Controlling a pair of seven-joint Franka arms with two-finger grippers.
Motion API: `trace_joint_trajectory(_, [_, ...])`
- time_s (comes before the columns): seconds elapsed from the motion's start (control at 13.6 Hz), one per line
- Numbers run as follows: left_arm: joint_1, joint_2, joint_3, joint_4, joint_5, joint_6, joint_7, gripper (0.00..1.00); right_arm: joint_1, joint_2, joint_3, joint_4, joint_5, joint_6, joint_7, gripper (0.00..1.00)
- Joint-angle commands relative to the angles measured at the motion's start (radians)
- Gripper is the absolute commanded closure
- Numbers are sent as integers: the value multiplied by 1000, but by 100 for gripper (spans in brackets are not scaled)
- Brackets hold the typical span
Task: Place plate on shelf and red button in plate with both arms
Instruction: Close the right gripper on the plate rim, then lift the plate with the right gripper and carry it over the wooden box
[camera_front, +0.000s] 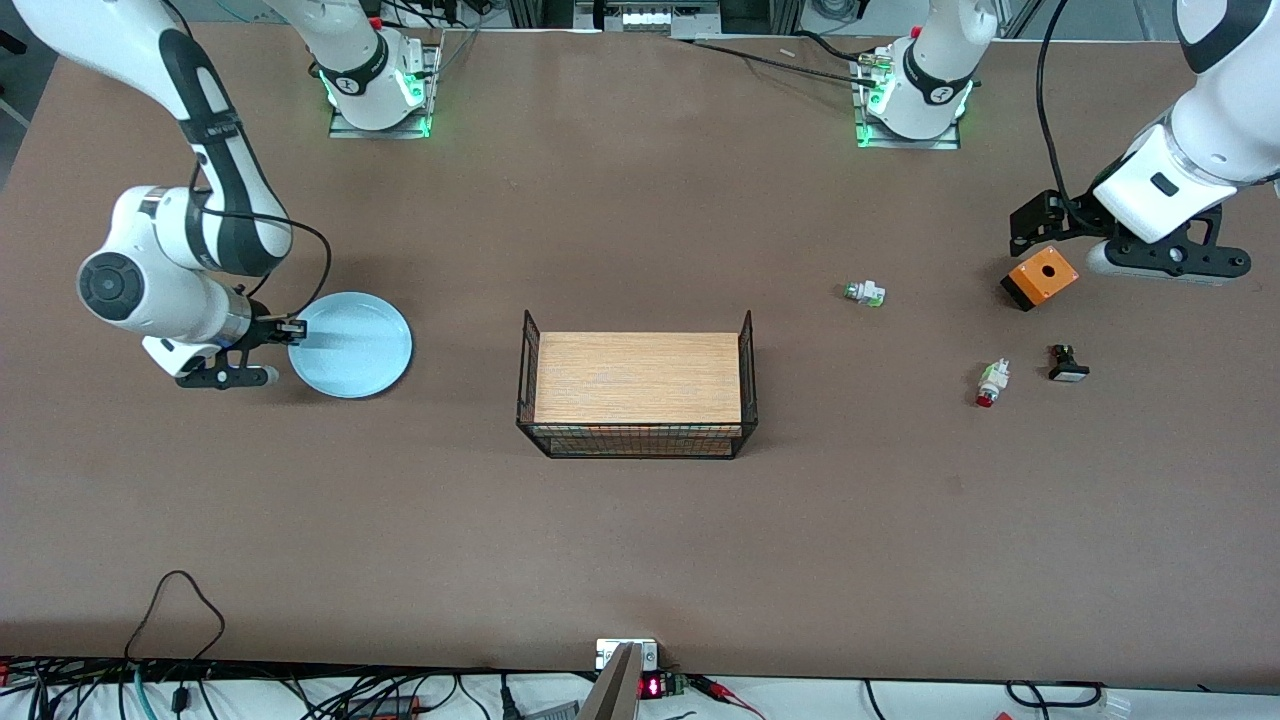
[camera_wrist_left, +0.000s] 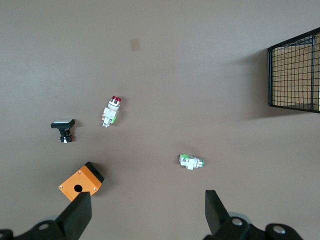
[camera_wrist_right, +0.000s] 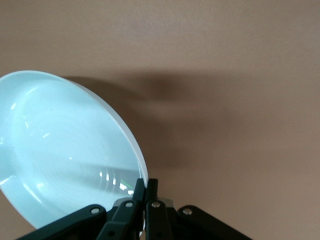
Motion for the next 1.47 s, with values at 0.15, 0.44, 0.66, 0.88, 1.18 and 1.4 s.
trace_joint_trajectory(0.15, [-6,24,2,41,-5,-27,-9,0,-5,-79,11,127,84,-197,11,100])
trace_joint_trajectory(0.44, [-4,24,2,41,-5,-28,-10,0,-5,-100,37,282,222,-415,207,100])
trace_joint_trajectory(0.66, [-6,26,0,52,-5,-39,-12,0,-1,-114,111,372,298,-526,489,100])
trace_joint_trajectory(0.88, [-7,35,0,69,-4,-43,-12,0,51,-113,145,461,380,-592,802,100])
trace_joint_trajectory(1.18, [-7,43,0,73,-4,-51,-12,0,184,-102,145,529,449,-584,1214,100])
trace_joint_trajectory(1.4, [-7,43,0,72,-4,-51,-10,0,295,-77,145,540,443,-545,1347,100])
